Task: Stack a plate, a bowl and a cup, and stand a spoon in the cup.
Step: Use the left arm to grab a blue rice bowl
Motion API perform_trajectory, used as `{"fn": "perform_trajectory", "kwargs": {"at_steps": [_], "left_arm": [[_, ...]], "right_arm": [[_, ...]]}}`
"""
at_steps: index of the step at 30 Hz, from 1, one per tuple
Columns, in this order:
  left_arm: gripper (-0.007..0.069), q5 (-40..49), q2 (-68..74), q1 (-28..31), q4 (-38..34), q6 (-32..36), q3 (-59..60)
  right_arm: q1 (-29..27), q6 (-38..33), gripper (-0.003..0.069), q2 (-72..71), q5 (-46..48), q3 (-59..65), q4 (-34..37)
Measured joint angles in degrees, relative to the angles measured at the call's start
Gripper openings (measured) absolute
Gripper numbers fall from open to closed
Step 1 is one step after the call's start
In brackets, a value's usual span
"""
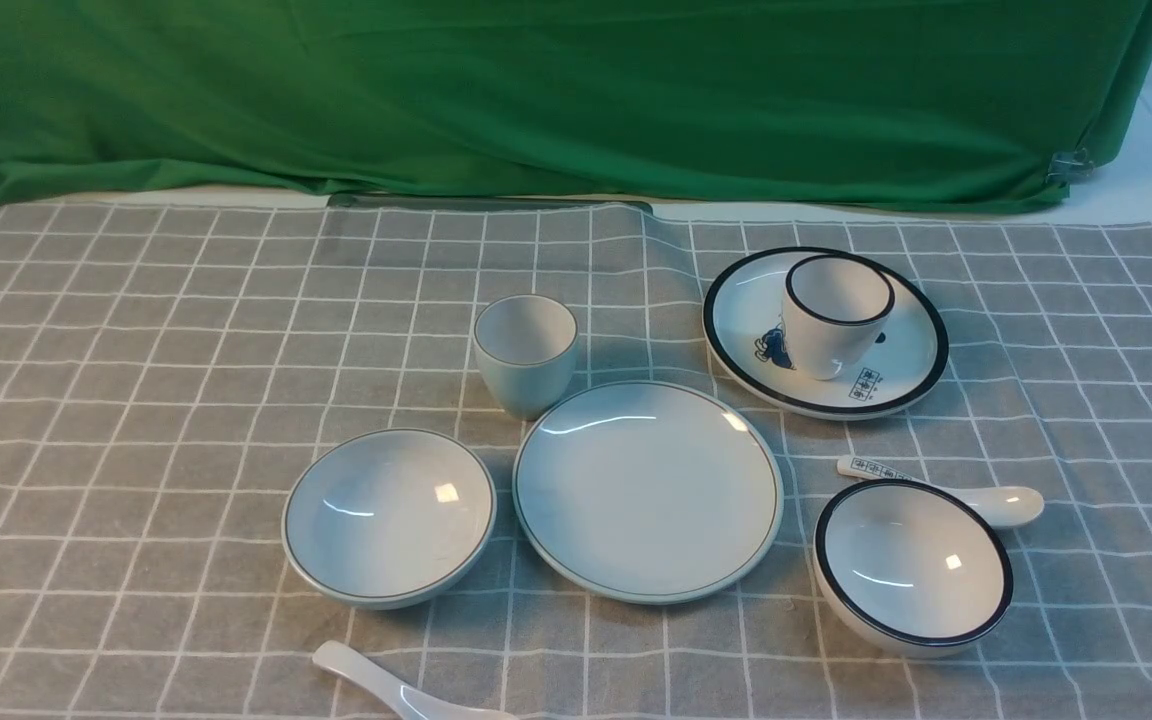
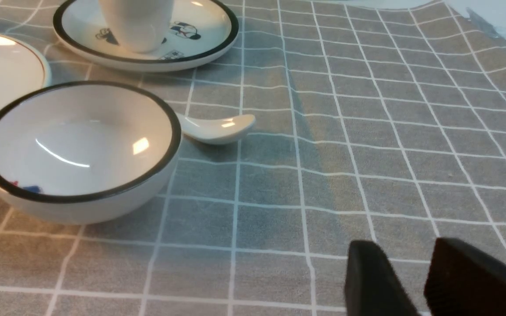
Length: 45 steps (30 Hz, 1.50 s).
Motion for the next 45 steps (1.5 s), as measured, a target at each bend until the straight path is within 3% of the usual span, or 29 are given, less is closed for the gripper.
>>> {"fn": "perform_trajectory", "kwargs": {"at_steps": [5, 13, 16, 17, 18, 21, 25, 26, 27, 30, 32, 36, 39, 41, 42, 45], "left_arm": [[0.0017, -15.0, 0.0, 0.0, -8.4, -6.5, 0.0], [0.0017, -32.4, 0.0, 0.0, -11.1, -18.9, 0.0], [0.0017, -41.0, -0.1, 0.0, -11.3, -27.3, -0.3], [0.0017, -41.0, -0.1, 0.0, -11.3, -27.8, -0.3], [0.0017, -36.0, 1.0, 0.0, -11.4, -32.3, -5.0], [0.0017, -23.3, 5.9, 0.0, -6.8, -34.5, -15.1], [0.0017, 2.9, 19.7, 0.0, 1.4, -31.5, -32.8], [0.0017, 4.3, 20.6, 0.0, 1.4, -31.5, -33.6], [0.0017, 16.2, 28.5, 0.0, 1.1, -25.5, -40.2], [0.0017, 28.8, 38.5, 0.0, -1.3, -18.7, -45.9], [0.0017, 38.5, 48.8, 0.0, -6.2, -10.6, -49.0], [0.0017, 42.7, 61.6, 0.0, -10.5, -2.0, -49.4], [0.0007, 42.3, 68.3, 0.0, -10.8, 0.4, -49.5], [0.0004, 41.8, 70.2, -0.2, -10.8, 0.7, -49.7], [0.0001, 40.5, 71.8, -0.9, -10.6, 0.9, -49.9], [0.0001, 38.2, 75.4, -4.3, -9.2, 0.1, -51.2]], "right_arm": [[0.0, 0.0, 0.0242, 0.0, 0.0, 0.0, 0.0], [0.0, 1.9, 0.0242, 0.0, -2.8, 0.0, 1.6], [0.0, 15.8, 0.0242, 0.0, -13.3, 0.0, 13.4], [0.0, 16.8, 0.0242, 0.0, -14.0, 0.0, 13.9], [0.0, 23.0, 0.0242, 0.0, -20.6, 0.0, 17.6], [0.0, 25.8, 0.0242, 0.0, -26.0, 0.0, 19.1], [0.0, 26.9, 0.0242, 0.0, -31.4, 0.0, 19.8], [0.0, 26.9, 0.0242, 0.0, -31.6, 0.0, 19.8], [0.0, 27.0, 0.0242, 0.0, -32.2, 0.0, 19.9], [0.0, 27.0, 0.0242, 0.0, -32.7, 0.0, 20.0], [0.0, 27.7, 0.0242, 0.0, -33.0, 0.0, 20.0], [0.1, 28.4, 0.0242, 0.0, -31.4, -0.1, 20.0], [2.5, 25.6, 0.0201, 0.3, -16.4, -4.8, 20.2], [4.2, 20.4, 0.015, 2.0, -9.1, -9.2, 20.0], [6.0, 14.4, 0.0083, 5.2, -0.3, -14.0, 19.9], [9.4, 8.3, 0.0034, 15.9, 12.0, -23.5, 19.3]]}}
